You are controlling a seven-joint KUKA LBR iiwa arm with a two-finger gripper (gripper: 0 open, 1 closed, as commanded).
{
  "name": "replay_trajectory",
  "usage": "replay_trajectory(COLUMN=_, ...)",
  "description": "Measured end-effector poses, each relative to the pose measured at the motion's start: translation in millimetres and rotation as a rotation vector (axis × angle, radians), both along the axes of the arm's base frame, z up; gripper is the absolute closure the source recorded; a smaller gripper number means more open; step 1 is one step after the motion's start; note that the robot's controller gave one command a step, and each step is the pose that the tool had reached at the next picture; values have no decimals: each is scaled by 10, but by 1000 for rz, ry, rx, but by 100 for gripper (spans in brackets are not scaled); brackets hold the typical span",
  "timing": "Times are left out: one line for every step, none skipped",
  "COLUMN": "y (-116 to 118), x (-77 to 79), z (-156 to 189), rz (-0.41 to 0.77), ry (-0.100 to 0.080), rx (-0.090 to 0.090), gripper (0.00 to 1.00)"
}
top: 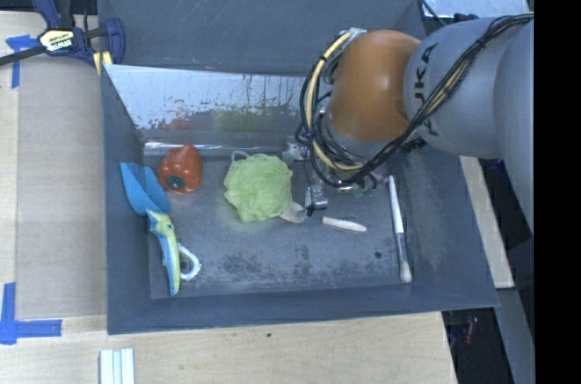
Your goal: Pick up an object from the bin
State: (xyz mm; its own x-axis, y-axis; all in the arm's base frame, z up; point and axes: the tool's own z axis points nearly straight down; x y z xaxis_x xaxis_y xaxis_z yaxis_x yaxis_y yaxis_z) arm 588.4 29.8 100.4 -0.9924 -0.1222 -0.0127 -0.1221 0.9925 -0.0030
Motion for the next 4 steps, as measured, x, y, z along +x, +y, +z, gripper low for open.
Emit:
replay_trajectory(y=-12, x=-139, z=-212, rz=-260, ry=-6, rx=1, gripper=0)
replay_trajectory(y=110, x=-312, z=-277, rz=-226, ry=-17, rx=5, gripper=100)
replay_trajectory(y=113, x=-314, z=-280, rz=-225, ry=-16, rx=5, gripper=100)
replay_trajectory(y=111, x=-328, z=-154, rz=-224, ry=-13, rx=5, gripper=100)
